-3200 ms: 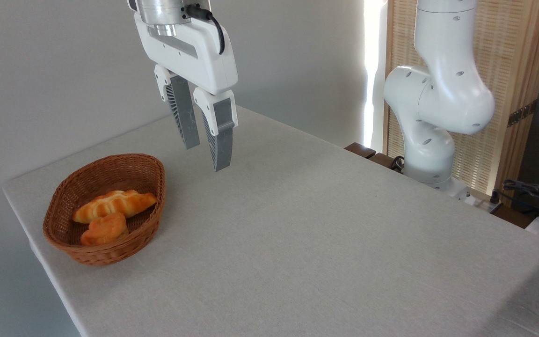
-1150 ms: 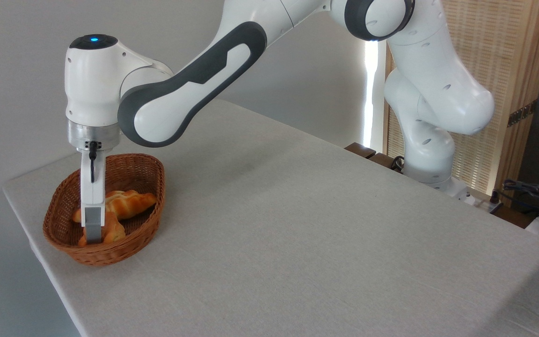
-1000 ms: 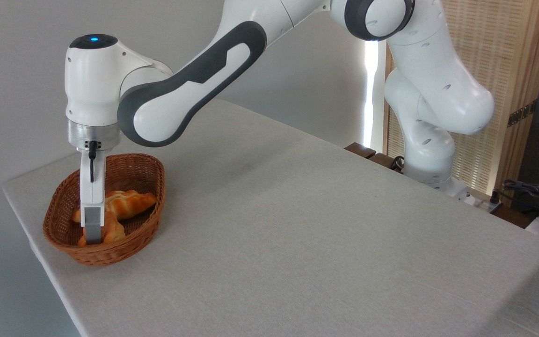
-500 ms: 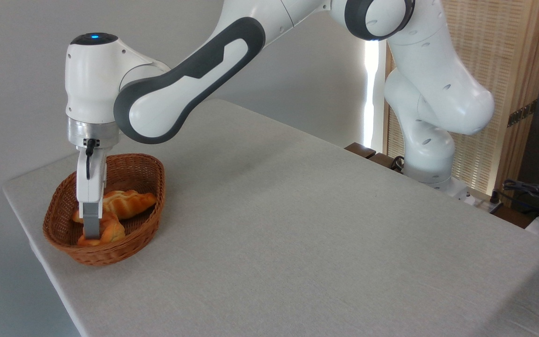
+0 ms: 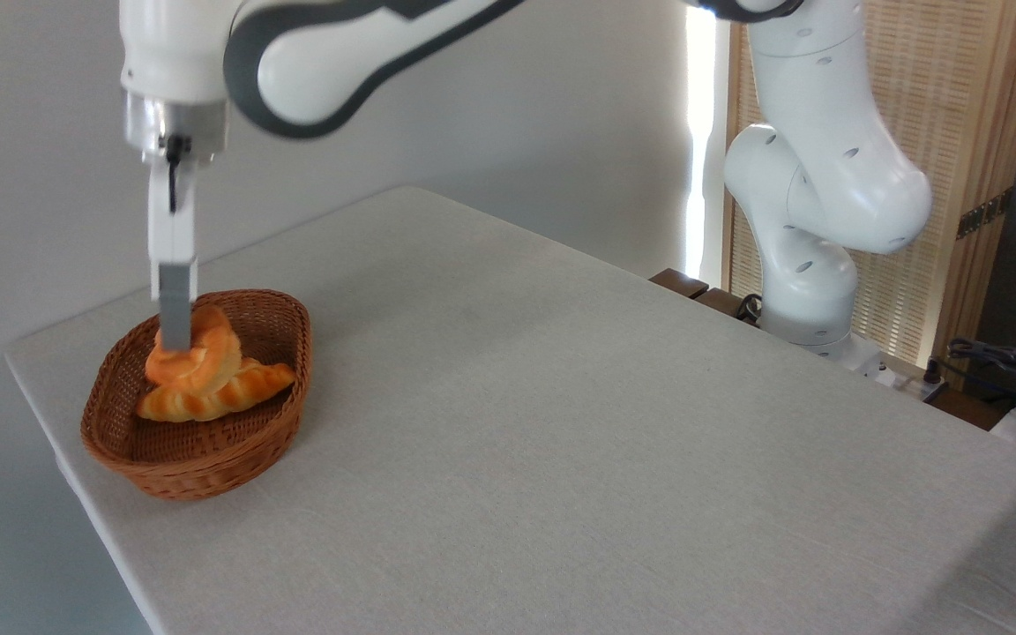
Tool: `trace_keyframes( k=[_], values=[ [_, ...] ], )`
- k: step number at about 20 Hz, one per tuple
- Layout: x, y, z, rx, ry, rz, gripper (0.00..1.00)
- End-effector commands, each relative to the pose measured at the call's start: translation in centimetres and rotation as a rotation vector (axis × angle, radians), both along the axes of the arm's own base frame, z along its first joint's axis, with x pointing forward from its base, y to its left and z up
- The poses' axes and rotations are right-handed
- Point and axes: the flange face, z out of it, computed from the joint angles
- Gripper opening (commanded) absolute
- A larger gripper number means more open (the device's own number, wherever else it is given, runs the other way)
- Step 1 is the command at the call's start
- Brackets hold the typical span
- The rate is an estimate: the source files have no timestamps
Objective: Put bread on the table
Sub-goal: 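Close the gripper on the roll and lift it out of the basket, then carry the roll beside the basket, lower it, and open the gripper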
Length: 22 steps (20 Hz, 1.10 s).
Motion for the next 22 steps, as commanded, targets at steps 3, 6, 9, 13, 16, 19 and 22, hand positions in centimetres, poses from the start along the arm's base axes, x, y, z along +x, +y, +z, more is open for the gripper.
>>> trace_keyframes(
  k=[3, 6, 9, 13, 16, 19, 22],
  values=[
    [-2.7, 6.4, 3.7, 0.117, 0.076, -0.095, 0.00],
    [-4.5, 11.1, 4.5, 0.188, 0.079, -0.216, 0.04],
    [-7.3, 14.2, 3.3, 0.250, 0.098, -0.337, 0.11],
    [-8.8, 14.3, -1.3, 0.293, 0.177, -0.455, 0.26],
    [-8.5, 13.6, -4.3, 0.375, 0.185, -0.586, 0.44],
    [-7.8, 13.5, -5.6, 0.372, 0.182, -0.590, 0.84],
    [-7.5, 13.4, -6.6, 0.369, 0.197, -0.593, 1.00]
  ],
)
